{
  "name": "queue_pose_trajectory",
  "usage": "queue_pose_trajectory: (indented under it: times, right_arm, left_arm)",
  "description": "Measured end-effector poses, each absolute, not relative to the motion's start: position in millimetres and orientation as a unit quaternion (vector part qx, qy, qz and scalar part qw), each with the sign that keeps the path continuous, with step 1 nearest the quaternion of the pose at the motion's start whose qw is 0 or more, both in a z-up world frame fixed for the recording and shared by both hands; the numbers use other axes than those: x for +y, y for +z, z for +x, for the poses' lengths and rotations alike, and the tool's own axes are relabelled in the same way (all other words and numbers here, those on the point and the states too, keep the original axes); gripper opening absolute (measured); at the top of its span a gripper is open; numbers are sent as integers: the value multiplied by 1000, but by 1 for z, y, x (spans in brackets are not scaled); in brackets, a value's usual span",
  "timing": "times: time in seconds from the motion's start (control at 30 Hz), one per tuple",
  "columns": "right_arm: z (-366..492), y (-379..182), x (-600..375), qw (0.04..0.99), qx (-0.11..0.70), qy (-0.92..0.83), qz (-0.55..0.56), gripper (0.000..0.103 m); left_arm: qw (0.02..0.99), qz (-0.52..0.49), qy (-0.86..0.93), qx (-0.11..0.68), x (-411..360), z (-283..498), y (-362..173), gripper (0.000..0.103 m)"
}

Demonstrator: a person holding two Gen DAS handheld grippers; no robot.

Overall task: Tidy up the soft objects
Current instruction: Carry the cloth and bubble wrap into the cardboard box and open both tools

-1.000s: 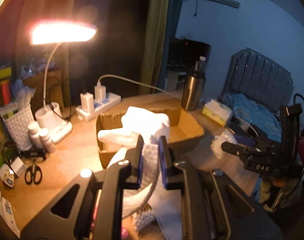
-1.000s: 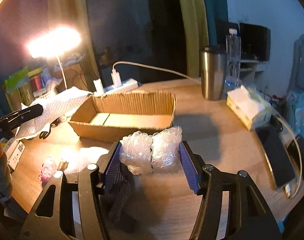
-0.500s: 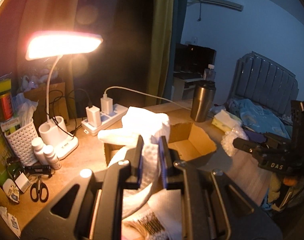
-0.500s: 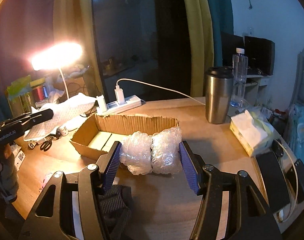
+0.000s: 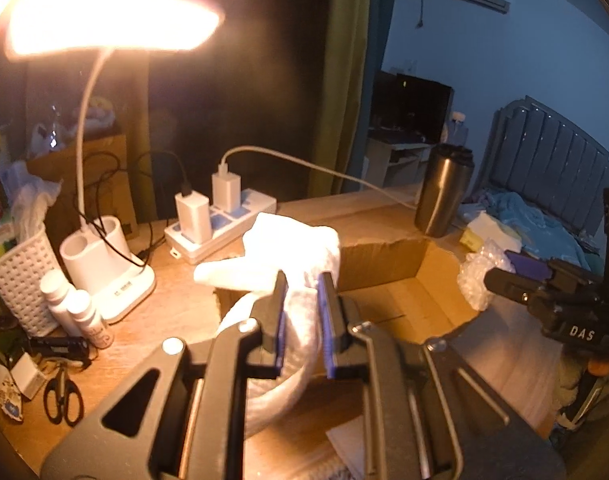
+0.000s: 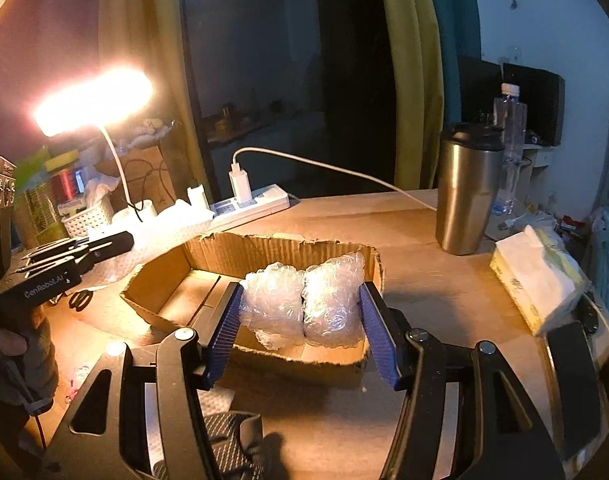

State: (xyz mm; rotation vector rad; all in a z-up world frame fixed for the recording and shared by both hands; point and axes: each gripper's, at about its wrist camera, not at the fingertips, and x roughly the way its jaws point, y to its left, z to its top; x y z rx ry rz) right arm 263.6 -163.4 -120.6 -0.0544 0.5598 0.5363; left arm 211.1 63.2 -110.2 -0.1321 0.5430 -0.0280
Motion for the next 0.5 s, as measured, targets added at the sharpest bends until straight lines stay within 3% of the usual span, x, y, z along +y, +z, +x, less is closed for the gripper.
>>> queue_pose_trajectory:
  times: [0.5]
  right_arm:
    - [299,-151,-154,914,314,254,-26,62]
  left_arm:
    - [931,-66,-19,359,60,263,-166,16]
